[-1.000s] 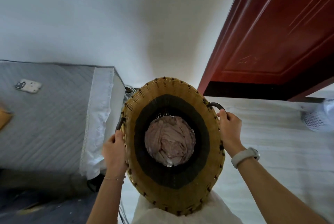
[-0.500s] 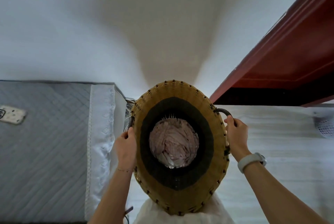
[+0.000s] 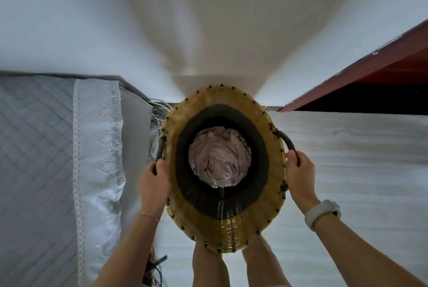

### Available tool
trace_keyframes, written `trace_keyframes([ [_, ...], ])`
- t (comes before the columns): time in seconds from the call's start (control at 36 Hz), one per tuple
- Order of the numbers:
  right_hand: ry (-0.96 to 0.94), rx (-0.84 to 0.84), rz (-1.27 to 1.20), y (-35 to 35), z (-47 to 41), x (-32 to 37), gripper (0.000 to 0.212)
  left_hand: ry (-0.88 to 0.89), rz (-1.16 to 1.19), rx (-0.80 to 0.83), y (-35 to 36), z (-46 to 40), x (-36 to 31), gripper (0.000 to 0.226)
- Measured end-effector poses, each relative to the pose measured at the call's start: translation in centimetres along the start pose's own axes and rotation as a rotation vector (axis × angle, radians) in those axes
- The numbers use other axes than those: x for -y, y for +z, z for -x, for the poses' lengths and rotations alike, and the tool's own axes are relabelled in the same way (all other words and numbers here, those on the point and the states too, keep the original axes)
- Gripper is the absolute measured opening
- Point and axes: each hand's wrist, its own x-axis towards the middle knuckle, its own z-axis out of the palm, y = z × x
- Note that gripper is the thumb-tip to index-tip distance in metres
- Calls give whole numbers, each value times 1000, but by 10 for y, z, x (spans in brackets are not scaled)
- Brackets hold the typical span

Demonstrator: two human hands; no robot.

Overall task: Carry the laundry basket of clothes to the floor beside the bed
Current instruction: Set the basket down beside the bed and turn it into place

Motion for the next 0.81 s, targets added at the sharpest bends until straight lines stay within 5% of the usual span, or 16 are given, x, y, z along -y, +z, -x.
trace_keyframes([
  [0.31, -99, 85, -10, 32, -19, -21, 29, 66, -267, -88, 34, -31, 9, 39],
  [0.5, 158, -36, 1, 56, 21, -53, 41, 322, -632, 45, 41, -59, -9, 61],
  [0.81, 38, -79, 116, 63, -49, -14, 28, 171, -424, 55, 29, -51, 11, 28],
])
